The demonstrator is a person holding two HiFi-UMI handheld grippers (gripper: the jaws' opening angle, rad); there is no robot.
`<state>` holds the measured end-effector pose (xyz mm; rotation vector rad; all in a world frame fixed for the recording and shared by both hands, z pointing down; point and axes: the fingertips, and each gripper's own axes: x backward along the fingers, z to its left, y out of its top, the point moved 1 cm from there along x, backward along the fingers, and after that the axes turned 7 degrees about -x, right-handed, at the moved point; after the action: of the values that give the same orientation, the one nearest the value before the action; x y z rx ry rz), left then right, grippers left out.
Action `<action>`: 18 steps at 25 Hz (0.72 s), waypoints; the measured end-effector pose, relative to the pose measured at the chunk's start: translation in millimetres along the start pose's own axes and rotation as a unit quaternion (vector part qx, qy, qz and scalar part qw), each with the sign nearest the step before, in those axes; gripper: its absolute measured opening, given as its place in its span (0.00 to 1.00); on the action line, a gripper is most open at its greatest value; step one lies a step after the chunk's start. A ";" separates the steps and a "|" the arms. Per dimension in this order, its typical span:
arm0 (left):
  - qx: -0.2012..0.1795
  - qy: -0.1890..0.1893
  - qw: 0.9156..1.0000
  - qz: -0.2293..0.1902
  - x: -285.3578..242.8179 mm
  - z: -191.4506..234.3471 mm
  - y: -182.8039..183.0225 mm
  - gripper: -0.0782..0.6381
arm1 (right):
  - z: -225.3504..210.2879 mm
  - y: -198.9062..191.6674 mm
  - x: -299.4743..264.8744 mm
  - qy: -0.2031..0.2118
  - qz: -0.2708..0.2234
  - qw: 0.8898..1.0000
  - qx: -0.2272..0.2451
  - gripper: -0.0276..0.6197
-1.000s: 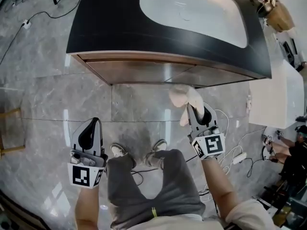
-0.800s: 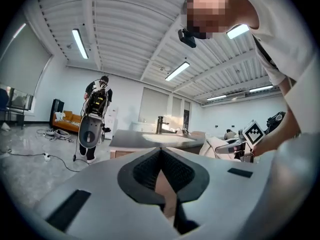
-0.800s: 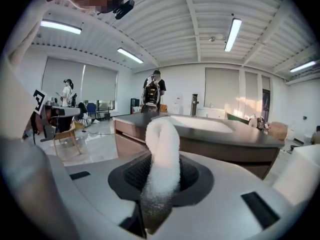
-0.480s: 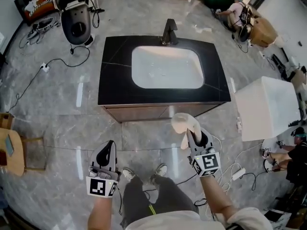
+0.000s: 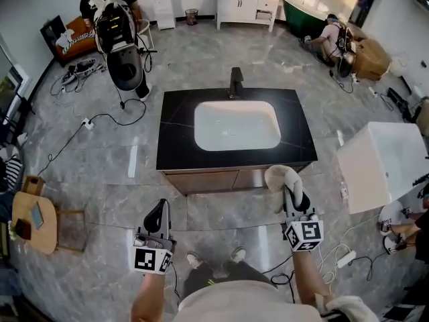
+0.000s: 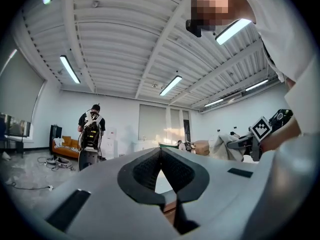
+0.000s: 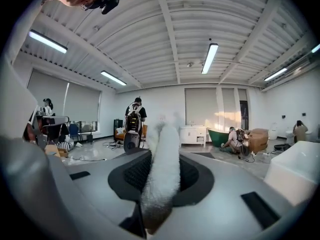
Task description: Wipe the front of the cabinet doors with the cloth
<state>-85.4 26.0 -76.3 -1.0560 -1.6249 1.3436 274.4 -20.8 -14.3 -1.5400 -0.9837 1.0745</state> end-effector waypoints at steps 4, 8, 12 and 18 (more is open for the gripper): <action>-0.019 -0.011 1.000 -0.018 -3.1 -16.4 27.9 0.13 | -24.5 8.8 26.9 -0.025 -0.013 1.000 -0.008 0.21; -0.017 -0.022 0.999 -0.037 -7.7 -36.3 46.7 0.13 | -39.0 20.9 58.1 -0.044 -0.034 0.998 -0.014 0.21; -0.003 -0.040 0.998 -0.045 -7.0 -63.8 61.4 0.13 | -44.2 27.8 88.8 -0.049 -0.035 0.998 -0.013 0.21; -0.006 -0.062 0.997 -0.056 -2.6 -95.7 71.9 0.13 | -35.9 34.8 94.7 -0.034 -0.045 0.998 -0.023 0.21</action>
<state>12.8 64.9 -132.6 -0.8903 -1.7581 1.3483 338.2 52.6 -59.2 -1.4905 -1.1211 1.0533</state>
